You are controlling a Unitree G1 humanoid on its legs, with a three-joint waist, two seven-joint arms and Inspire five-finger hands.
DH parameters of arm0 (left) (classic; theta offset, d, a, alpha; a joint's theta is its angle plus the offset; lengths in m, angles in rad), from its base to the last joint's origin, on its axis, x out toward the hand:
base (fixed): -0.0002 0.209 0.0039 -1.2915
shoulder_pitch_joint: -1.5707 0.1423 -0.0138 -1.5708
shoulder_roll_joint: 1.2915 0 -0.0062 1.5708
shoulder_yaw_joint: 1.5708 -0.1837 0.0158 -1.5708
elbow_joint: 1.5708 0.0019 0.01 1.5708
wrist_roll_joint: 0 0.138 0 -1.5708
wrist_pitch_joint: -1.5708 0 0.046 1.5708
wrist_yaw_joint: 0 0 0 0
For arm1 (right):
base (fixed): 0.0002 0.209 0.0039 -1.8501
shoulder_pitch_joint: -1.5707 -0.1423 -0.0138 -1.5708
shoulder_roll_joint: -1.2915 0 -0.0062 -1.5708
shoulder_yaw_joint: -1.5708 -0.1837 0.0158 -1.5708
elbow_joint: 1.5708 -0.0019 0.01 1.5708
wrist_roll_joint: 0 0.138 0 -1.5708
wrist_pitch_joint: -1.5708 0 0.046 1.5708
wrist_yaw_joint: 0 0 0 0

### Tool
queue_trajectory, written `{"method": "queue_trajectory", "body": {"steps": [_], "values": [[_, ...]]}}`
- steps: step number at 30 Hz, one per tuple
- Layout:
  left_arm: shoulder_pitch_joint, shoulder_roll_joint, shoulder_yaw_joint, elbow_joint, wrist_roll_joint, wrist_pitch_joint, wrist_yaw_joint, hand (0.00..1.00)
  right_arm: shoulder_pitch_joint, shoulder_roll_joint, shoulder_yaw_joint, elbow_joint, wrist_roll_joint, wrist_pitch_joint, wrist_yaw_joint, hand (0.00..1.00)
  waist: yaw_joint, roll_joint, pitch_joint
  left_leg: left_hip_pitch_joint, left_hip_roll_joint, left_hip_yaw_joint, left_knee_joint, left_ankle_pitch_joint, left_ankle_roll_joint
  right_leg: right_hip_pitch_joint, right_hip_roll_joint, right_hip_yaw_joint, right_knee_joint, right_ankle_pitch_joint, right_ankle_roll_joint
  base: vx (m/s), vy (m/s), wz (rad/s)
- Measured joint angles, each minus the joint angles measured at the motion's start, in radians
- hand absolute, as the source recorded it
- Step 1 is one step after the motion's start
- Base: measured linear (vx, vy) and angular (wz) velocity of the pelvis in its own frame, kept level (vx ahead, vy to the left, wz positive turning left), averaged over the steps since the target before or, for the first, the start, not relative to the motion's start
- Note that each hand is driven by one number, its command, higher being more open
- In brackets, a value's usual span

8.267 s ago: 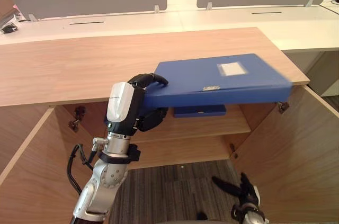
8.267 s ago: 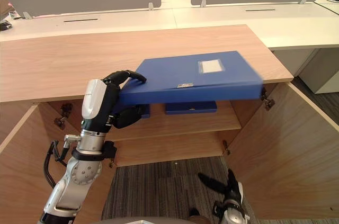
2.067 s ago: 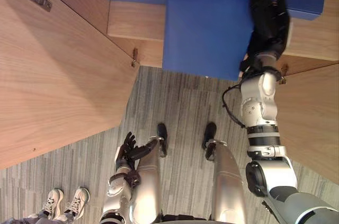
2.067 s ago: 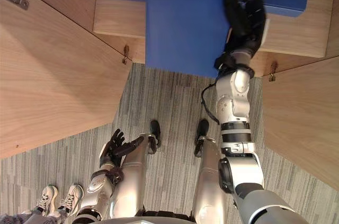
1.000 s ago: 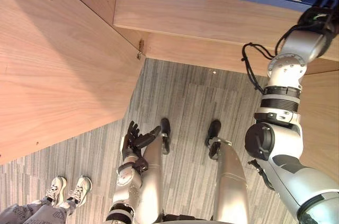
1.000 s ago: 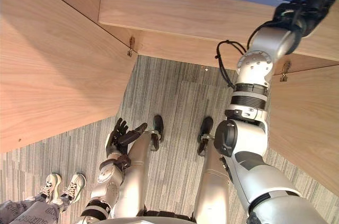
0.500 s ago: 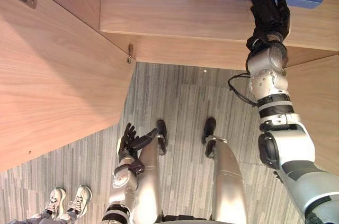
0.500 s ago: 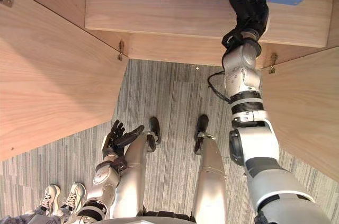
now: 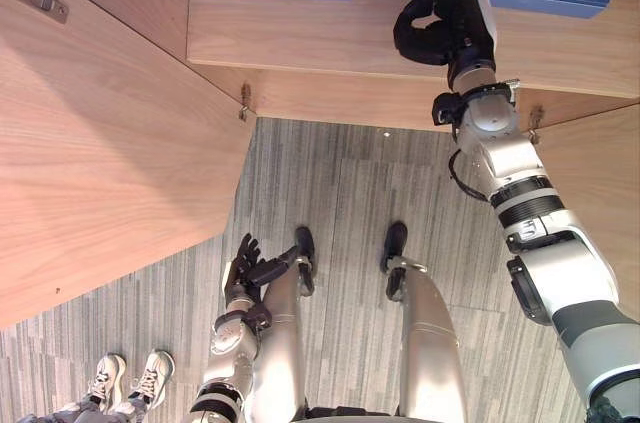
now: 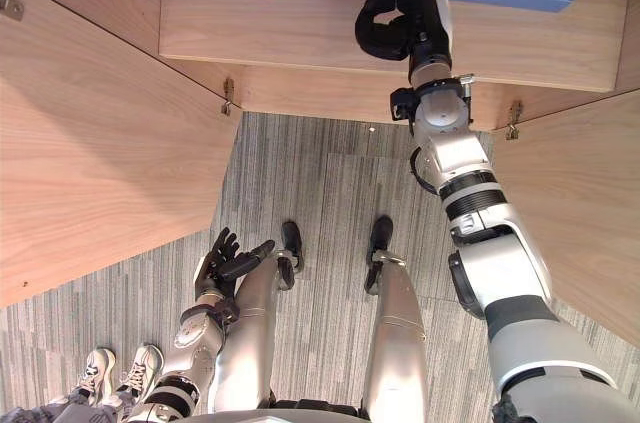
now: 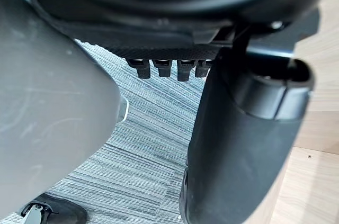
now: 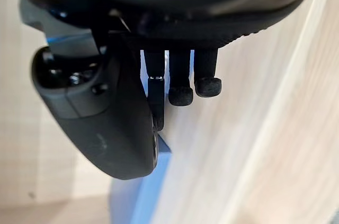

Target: Walk over to the cabinet, pick up the folder, carry it to the office cabinet, place the folder inside the office cabinet, then close the office cabinet door

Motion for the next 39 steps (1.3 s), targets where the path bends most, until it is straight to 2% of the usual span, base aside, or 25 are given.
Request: {"method": "queue_trajectory", "body": {"steps": [4,7,14,21,28,33,35,36,37,38,39], "values": [[-0.003,0.002,0.0,0.007,0.0,-0.004,0.001,1.0,-0.047,0.019,0.018,0.058,-0.062,0.01,-0.023,0.0,0.0,-0.001,-0.001,-0.002,-0.003,0.003,-0.013,0.008,0.0,-0.007,-0.001,0.001,-0.007,0.004,-0.001,0.0,0.0,0.0],[-0.012,0.002,-0.001,0.013,0.0,-0.007,0.008,1.0,-0.129,0.037,0.023,0.111,-0.122,0.029,-0.084,0.0,0.002,-0.001,-0.002,-0.025,-0.012,0.003,-0.047,0.033,-0.002,-0.034,-0.006,-0.004,-0.02,0.015,-0.005,-0.02,-0.037,0.09],[-0.022,-0.014,-0.001,-0.001,-0.002,-0.006,0.03,1.0,-0.257,0.049,0.017,0.18,-0.135,0.049,-0.174,0.0,0.022,-0.001,-0.002,-0.05,-0.032,-0.02,-0.096,0.074,-0.01,-0.068,-0.022,-0.028,-0.021,0.016,-0.007,0.01,-0.033,0.13],[-0.022,-0.024,-0.019,-0.026,-0.003,-0.007,0.049,1.0,-0.318,0.044,0.02,0.258,-0.134,0.075,-0.21,0.0,0.019,-0.001,-0.001,-0.067,-0.064,-0.044,-0.151,0.121,-0.011,-0.088,-0.052,-0.056,-0.011,0.013,-0.012,0.0,-0.01,0.19],[-0.021,-0.042,-0.017,-0.054,-0.003,-0.006,0.056,1.0,-0.314,0.042,-0.029,0.251,-0.114,0.081,-0.222,0.0,0.022,-0.001,-0.001,-0.077,-0.067,-0.063,-0.124,0.126,-0.012,-0.087,-0.06,-0.074,0.017,0.004,-0.024,0.0,-0.007,0.09],[-0.019,-0.04,-0.014,-0.054,-0.002,0.009,0.068,1.0,-0.051,0.046,-0.141,-0.197,-0.092,0.067,-0.256,0.0,0.02,-0.001,-0.001,-0.045,-0.057,-0.073,-0.079,0.101,-0.011,-0.029,-0.055,-0.086,0.025,-0.004,-0.022,0.0,0.003,0.01],[-0.003,-0.039,-0.008,-0.037,0.0,0.02,0.063,1.0,0.159,0.09,-0.143,-0.424,-0.098,0.007,-0.259,0.0,0.006,-0.005,0.0,0.044,-0.057,-0.07,-0.086,0.078,-0.009,0.063,-0.053,-0.086,0.01,-0.016,-0.016,0.0,0.0,0.0],[0.006,-0.038,-0.008,-0.035,0.002,0.022,0.057,1.0,0.21,0.109,-0.137,-0.476,-0.1,-0.012,-0.254,0.0,0.0,-0.008,-0.001,0.07,-0.057,-0.066,-0.095,0.075,-0.01,0.087,-0.052,-0.082,-0.001,-0.016,-0.014,0.02,0.01,-0.14],[0.021,-0.03,-0.009,-0.025,0.004,0.021,0.044,1.0,0.307,0.147,-0.114,-0.547,-0.118,-0.053,-0.237,0.0,-0.007,-0.021,-0.003,0.121,-0.056,-0.051,-0.122,0.071,-0.015,0.129,-0.046,-0.072,-0.031,-0.015,-0.011,0.04,-0.003,-0.24],[0.026,-0.015,-0.009,-0.002,0.023,0.022,0.036,1.0,0.401,0.179,-0.084,-0.583,-0.147,-0.089,-0.204,1.0,-0.014,-0.035,-0.003,0.172,-0.052,-0.041,-0.154,0.073,-0.015,0.174,-0.035,-0.066,-0.069,-0.006,-0.003,0.05,-0.009,-0.25],[0.029,-0.007,-0.01,0.009,0.031,0.024,0.032,1.0,0.445,0.191,-0.068,-0.592,-0.162,-0.099,-0.187,1.0,-0.016,-0.042,-0.005,0.192,-0.05,-0.037,-0.17,0.075,-0.015,0.194,-0.028,-0.064,-0.091,0.0,0.0,0.07,-0.023,-0.26]]}}
